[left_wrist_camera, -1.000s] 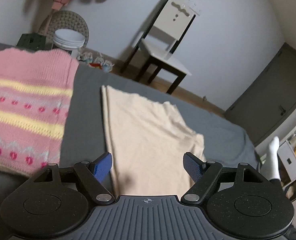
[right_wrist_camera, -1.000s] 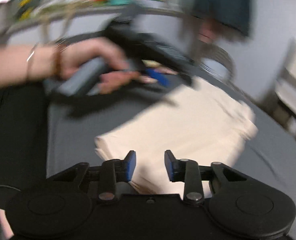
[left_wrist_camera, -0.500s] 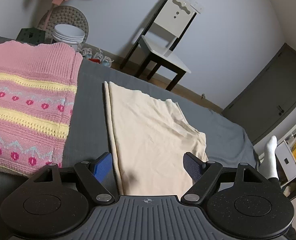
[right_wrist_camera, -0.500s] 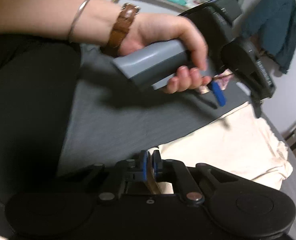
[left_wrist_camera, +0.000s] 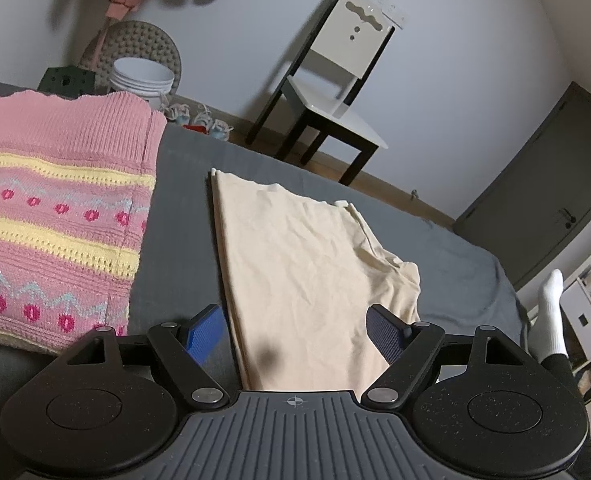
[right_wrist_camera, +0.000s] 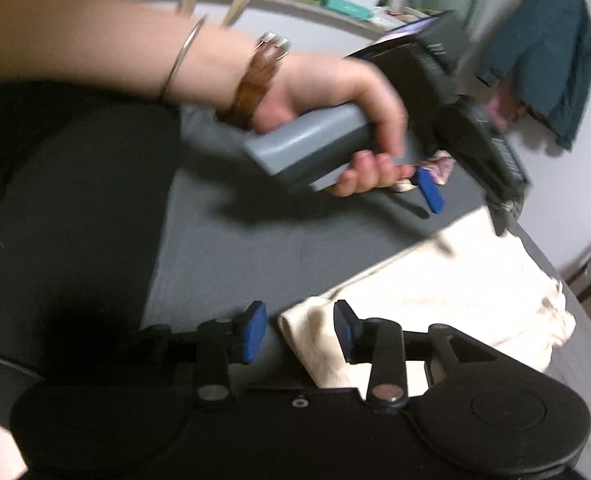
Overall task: Fold clothes
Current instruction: 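Grasp the folded garment edge with the right gripper and fold it over again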
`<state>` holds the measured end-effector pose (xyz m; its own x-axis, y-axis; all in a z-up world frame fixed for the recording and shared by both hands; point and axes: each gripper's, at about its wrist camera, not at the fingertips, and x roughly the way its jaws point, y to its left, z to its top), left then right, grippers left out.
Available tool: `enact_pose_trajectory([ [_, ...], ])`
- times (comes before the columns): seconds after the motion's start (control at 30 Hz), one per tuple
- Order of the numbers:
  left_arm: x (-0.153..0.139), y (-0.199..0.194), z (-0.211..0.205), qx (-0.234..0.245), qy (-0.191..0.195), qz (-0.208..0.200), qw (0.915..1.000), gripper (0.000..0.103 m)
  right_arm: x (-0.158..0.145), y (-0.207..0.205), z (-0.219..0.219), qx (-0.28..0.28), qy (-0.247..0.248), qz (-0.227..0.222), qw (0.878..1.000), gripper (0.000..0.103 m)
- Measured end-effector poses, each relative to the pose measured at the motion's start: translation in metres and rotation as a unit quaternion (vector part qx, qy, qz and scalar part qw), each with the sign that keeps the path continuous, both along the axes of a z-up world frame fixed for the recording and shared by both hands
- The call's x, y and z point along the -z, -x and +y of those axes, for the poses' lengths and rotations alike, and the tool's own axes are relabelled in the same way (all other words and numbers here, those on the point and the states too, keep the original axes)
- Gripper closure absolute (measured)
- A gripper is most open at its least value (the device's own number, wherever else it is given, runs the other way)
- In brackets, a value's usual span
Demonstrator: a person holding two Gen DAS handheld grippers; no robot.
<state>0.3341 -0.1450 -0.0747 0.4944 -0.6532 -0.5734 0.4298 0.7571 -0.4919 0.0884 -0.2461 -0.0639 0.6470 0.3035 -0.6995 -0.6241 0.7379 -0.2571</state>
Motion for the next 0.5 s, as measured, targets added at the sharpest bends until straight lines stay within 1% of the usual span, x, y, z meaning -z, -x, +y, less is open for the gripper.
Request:
enact_pose_trajectory([
  [0.07, -0.001, 0.001, -0.001, 0.003, 0.001, -0.007, 1.0, 0.024, -0.008, 0.0, -0.02, 0.034, -0.005, 0.004, 0.999, 0.063],
  [0.13, -0.001, 0.002, -0.002, 0.014, 0.014, -0.013, 0.9997, 0.024, -0.011, -0.001, -0.044, 0.065, 0.0, 0.02, 0.998, 0.063],
  [0.17, -0.001, 0.003, -0.002, 0.02, 0.024, -0.014, 0.9994, 0.024, -0.008, 0.0, -0.053, 0.066, 0.001, 0.027, 0.997, 0.063],
  [0.23, 0.002, 0.0, -0.007, 0.042, 0.054, -0.002, 0.9977, 0.024, -0.004, 0.002, -0.07, 0.067, 0.003, 0.041, 0.997, 0.063],
  [0.3, 0.006, -0.003, -0.013, 0.063, 0.075, 0.014, 0.9951, 0.024, 0.0, -0.001, -0.082, 0.066, -0.019, 0.049, 0.996, 0.061],
  [0.4, 0.013, -0.01, -0.033, 0.086, 0.043, 0.009, 0.9953, 0.024, 0.005, -0.002, -0.089, 0.074, -0.041, 0.069, 0.994, 0.057],
  [0.47, 0.023, -0.015, -0.041, 0.08, 0.012, 0.012, 0.9967, 0.024, 0.008, -0.003, -0.094, 0.079, -0.056, 0.083, 0.992, 0.057],
  [0.5, 0.025, -0.016, -0.04, 0.08, 0.014, 0.007, 0.9967, 0.024, 0.01, -0.004, -0.096, 0.082, -0.064, 0.09, 0.991, 0.057],
])
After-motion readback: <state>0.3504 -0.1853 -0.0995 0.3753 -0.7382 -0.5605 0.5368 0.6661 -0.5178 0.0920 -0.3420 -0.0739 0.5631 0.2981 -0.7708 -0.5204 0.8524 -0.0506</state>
